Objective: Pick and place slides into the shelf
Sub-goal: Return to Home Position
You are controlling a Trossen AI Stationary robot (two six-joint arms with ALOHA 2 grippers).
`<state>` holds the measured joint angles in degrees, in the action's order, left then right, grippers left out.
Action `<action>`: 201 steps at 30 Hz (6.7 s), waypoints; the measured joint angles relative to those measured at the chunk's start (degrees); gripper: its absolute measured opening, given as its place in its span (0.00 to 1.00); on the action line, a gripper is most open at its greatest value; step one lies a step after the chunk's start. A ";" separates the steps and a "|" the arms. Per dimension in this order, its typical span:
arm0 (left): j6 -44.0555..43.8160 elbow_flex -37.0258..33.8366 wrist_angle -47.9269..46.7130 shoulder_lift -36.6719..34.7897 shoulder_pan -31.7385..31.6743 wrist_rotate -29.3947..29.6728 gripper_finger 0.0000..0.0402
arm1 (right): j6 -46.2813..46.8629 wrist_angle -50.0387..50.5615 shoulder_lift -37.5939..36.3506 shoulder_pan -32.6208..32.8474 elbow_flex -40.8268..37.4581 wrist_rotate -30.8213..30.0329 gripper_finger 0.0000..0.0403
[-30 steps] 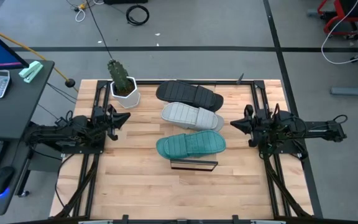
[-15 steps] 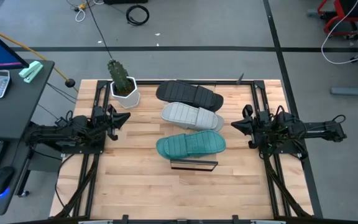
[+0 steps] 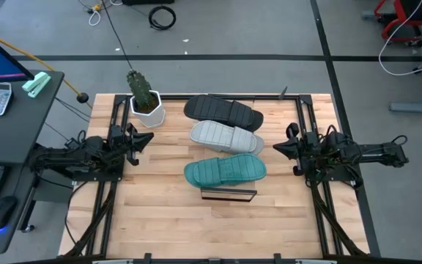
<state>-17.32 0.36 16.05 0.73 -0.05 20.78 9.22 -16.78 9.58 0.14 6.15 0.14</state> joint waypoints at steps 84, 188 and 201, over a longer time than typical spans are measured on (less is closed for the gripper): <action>0.00 0.00 0.00 0.00 0.00 -0.01 0.08 | -11.08 15.43 0.11 0.00 -5.60 -2.82 0.05; 0.00 0.00 -0.02 0.00 0.02 -0.01 0.10 | -7.44 15.46 0.13 -0.01 -5.60 -2.84 0.05; -0.02 0.00 0.00 0.00 0.02 -0.02 0.09 | -7.44 15.48 0.13 -0.02 -5.60 -2.84 0.05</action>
<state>-17.34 0.36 16.05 0.73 -0.03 20.75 1.78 -1.30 9.72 0.12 0.56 -2.70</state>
